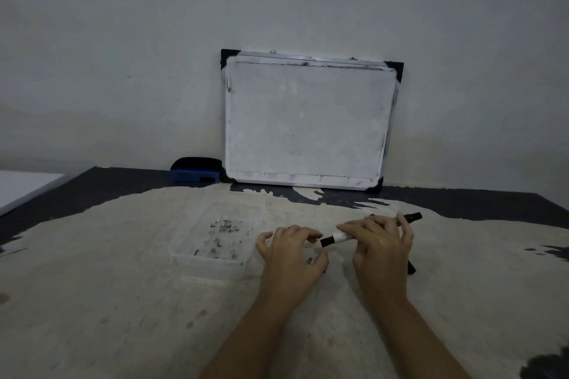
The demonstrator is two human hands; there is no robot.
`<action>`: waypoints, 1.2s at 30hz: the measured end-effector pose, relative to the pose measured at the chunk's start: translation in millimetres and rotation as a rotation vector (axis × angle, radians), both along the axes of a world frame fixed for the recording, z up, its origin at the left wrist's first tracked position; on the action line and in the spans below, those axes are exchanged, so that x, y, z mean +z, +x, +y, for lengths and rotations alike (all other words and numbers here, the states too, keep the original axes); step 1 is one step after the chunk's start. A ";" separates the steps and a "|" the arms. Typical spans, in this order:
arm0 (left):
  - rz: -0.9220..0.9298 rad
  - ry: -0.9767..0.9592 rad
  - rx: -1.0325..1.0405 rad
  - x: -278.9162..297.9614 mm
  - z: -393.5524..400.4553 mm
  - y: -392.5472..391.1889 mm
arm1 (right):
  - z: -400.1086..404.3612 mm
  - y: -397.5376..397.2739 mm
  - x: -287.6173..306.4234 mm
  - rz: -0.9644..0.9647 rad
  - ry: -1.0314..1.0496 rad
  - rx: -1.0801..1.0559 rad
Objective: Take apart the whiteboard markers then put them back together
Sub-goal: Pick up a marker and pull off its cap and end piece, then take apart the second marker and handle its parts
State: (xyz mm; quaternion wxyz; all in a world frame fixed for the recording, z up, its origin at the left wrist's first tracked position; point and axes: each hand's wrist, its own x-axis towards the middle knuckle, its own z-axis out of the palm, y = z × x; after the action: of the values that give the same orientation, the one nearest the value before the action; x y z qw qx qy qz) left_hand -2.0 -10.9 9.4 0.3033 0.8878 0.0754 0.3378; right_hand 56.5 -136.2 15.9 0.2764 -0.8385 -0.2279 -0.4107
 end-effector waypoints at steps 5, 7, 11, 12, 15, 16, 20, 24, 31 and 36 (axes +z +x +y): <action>-0.067 0.059 -0.029 2.7 -1.2 -1.5 | 2.5 -1.2 -0.4 -0.034 -0.031 0.070; -0.098 0.040 -0.024 4.5 -0.1 -1.8 | 2.8 -1.0 0.2 -0.049 -0.026 0.076; -0.127 0.032 -0.005 10.9 -0.3 -4.1 | 1.8 -1.0 0.9 -0.029 0.010 0.040; -0.122 0.058 0.004 13.1 -0.9 -4.6 | 1.1 -0.6 1.4 -0.023 0.033 0.024; -0.138 0.145 0.022 22.5 0.3 -4.7 | -0.6 0.3 3.9 -0.016 0.119 -0.050; -0.147 0.167 0.028 26.9 2.4 -5.3 | -1.0 0.6 4.8 -0.017 0.149 -0.077; -0.191 0.222 0.127 44.7 23.5 -9.1 | -2.7 0.1 6.4 -0.022 0.229 -0.145; -0.104 0.079 0.411 55.1 57.7 -17.1 | -3.1 0.4 6.9 -0.054 0.221 -0.153; 0.390 0.171 0.669 45.1 76.7 -23.5 | -1.6 -1.5 7.0 -0.072 0.157 -0.134; 0.447 0.193 0.621 40.7 74.1 -19.4 | -0.6 -1.2 7.3 -0.073 0.141 -0.114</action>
State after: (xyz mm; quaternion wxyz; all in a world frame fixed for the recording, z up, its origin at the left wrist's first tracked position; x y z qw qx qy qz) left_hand -21.4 63.2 50.2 0.0780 0.8988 0.3727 0.2172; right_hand 55.3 -136.8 23.2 0.3025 -0.8130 -0.1602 -0.4709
